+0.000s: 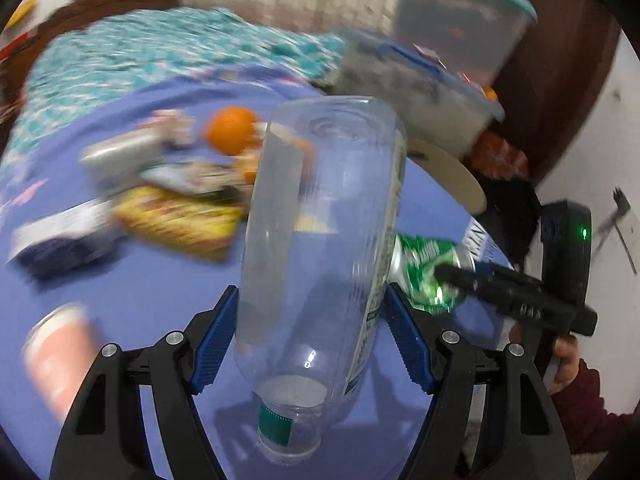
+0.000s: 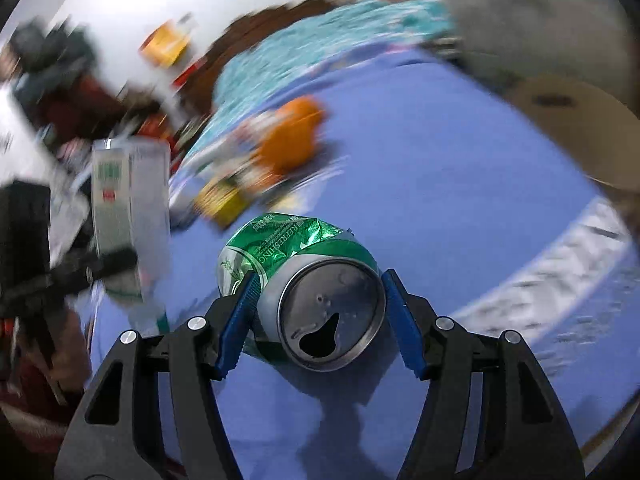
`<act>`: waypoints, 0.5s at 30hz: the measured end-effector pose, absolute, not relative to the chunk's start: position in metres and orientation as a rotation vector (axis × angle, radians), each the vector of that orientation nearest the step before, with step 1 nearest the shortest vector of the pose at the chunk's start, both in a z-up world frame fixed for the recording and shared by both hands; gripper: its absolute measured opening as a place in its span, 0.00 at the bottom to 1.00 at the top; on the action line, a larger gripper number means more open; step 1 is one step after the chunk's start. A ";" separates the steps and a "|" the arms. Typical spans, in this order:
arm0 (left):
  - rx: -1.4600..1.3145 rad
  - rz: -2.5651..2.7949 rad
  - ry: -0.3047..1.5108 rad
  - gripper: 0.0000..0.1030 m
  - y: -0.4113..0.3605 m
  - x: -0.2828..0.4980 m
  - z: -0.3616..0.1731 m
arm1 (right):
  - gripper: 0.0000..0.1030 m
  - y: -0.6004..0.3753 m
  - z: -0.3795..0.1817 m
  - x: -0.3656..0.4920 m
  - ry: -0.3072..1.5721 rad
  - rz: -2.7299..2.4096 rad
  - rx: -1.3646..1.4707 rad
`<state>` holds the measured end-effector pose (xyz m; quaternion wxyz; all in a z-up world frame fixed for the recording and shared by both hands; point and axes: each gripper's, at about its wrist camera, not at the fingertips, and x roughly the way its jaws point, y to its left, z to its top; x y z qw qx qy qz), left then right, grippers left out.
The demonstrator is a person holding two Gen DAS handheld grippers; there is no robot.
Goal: Collect trash
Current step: 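Carry the bottle and can to the beige bin and release both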
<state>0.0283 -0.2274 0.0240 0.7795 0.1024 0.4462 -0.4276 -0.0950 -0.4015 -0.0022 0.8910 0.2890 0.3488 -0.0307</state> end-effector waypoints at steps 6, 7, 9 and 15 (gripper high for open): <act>0.365 -1.021 1.042 0.66 -0.352 0.025 -0.010 | 0.62 -0.497 -0.002 -0.123 0.611 -0.254 0.722; 0.389 -1.033 1.053 0.66 -0.376 0.025 -0.015 | 0.62 -0.516 -0.002 -0.126 0.591 -0.291 0.749; 0.436 -1.032 1.025 0.66 -0.424 0.024 -0.018 | 0.62 -0.546 -0.002 -0.130 0.566 -0.344 0.777; 0.461 -1.075 1.060 0.66 -0.525 0.041 -0.025 | 0.62 -0.619 -0.011 -0.130 0.550 -0.486 0.829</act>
